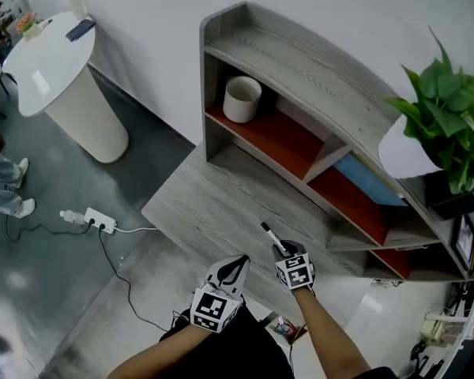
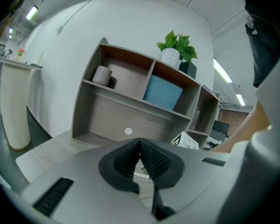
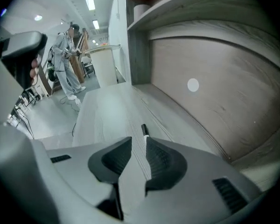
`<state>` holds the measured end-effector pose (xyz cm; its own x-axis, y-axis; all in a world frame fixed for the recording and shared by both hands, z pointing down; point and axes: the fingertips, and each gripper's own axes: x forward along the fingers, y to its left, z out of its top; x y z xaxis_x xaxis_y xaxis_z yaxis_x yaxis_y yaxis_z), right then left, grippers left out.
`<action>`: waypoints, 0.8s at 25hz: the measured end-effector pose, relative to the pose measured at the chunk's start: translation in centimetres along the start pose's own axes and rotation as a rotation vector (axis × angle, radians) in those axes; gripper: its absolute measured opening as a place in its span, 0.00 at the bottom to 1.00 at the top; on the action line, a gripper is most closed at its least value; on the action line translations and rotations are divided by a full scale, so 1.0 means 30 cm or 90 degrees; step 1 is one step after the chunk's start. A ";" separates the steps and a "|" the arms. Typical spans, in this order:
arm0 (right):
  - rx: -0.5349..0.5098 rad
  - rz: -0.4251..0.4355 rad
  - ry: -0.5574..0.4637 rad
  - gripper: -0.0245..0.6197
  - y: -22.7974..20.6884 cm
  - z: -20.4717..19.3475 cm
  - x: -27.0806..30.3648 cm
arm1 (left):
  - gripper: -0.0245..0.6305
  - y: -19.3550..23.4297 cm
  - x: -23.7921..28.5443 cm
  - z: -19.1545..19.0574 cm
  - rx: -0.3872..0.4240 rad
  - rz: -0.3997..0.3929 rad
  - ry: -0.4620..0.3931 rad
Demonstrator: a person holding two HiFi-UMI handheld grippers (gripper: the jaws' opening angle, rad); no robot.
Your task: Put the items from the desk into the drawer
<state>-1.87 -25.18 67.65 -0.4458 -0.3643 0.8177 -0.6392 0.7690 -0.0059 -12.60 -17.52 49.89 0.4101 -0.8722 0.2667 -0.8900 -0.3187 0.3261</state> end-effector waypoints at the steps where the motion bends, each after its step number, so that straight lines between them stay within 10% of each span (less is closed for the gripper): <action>1: -0.008 0.002 0.013 0.19 -0.010 -0.013 0.024 | 0.06 0.008 0.009 0.001 0.000 0.004 0.001; 20: -0.069 0.040 0.150 0.19 -0.077 -0.114 0.267 | 0.06 0.066 0.055 -0.030 -0.011 0.052 0.020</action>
<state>-1.82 -28.07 76.19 -0.3166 -0.1914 0.9291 -0.5381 0.8428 -0.0097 -13.51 -19.27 51.80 0.3429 -0.8829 0.3209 -0.9172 -0.2407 0.3176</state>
